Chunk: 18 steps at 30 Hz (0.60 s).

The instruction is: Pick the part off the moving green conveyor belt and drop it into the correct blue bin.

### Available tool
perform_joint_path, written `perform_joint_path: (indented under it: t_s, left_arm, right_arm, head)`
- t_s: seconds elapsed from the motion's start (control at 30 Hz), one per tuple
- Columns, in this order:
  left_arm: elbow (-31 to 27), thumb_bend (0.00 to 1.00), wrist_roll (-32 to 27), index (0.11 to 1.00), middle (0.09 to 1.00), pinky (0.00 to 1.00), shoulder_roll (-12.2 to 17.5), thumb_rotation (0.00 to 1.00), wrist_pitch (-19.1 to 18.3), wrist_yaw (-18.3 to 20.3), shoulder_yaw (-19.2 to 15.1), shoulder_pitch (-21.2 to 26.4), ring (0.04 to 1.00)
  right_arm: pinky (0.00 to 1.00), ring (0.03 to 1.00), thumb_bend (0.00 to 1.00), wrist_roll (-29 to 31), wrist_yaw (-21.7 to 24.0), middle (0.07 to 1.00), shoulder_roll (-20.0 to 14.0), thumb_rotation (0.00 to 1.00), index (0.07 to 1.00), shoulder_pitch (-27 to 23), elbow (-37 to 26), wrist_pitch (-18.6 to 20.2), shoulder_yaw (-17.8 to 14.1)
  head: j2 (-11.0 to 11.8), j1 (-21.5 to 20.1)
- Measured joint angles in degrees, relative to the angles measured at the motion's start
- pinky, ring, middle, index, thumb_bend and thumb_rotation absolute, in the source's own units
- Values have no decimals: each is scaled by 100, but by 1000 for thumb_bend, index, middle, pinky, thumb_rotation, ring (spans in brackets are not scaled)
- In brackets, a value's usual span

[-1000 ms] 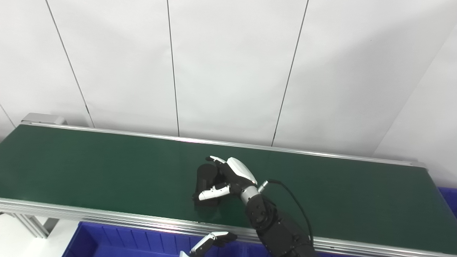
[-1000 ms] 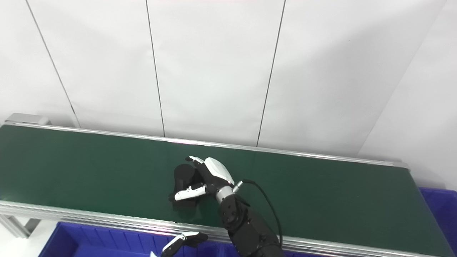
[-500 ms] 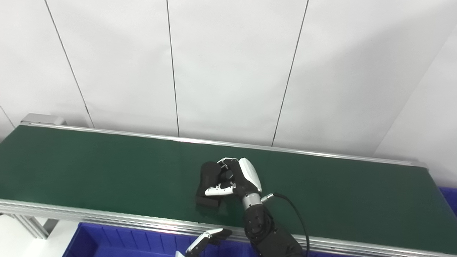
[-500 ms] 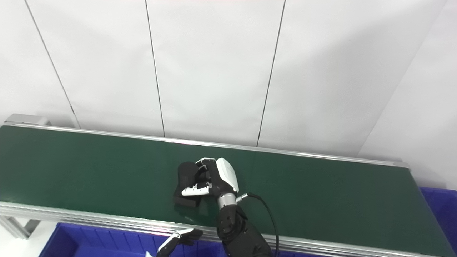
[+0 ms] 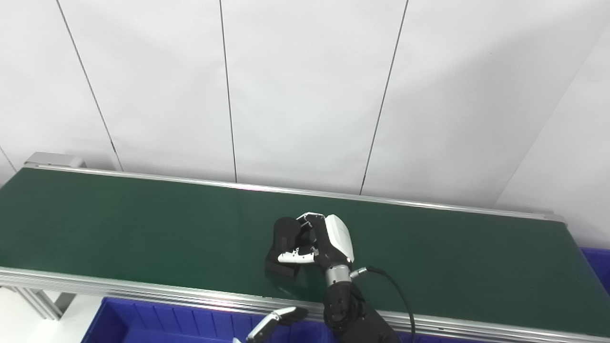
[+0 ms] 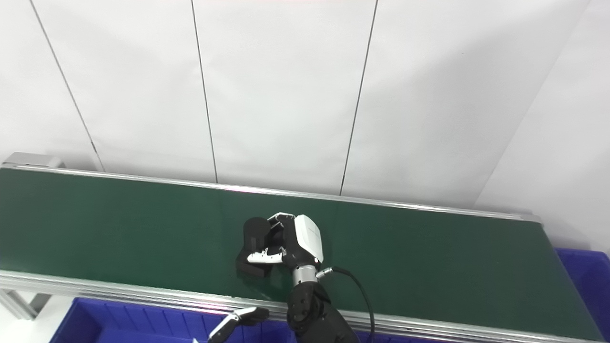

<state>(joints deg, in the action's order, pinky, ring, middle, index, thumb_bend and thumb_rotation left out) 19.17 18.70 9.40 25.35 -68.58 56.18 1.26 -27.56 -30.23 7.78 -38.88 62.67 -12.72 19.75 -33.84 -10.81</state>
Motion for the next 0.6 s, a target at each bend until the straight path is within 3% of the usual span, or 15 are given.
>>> perform_joint_path:
  t_s: [0.13,0.3,0.33,0.53,0.6]
  left_arm:
    - [7,781,-69,652,660,618,40,1000,0,-15,69,27,645]
    - [7,784,-73,650,654,595,69,1000,0,-106,67,90,633]
    - [4,781,-80,650,657,586,88,998,0,-102,58,91,633]
    - [-1,744,-133,648,659,600,233,1000,1,-119,20,91,638]
    - [-4,751,-132,648,659,608,234,1000,1,-117,-20,91,640]
  right_arm:
    - [311,376,521,-75,-259,451,-55,0,520,274,-205,-225,6]
    - [232,299,519,-55,-256,426,-189,0,529,877,-1321,-309,-138]
    - [316,392,522,-39,-240,460,-223,0,512,983,-1528,-322,-178]
    - [293,380,522,-23,-160,459,-458,0,516,1627,-2712,-322,-397]
    - [260,336,525,-37,-120,477,-499,0,496,1788,-2963,-315,-439]
  head:
    - [-9,-53]
    - [-27,-97]
    - [-35,-132]
    - [-79,-185]
    - [-97,-229]
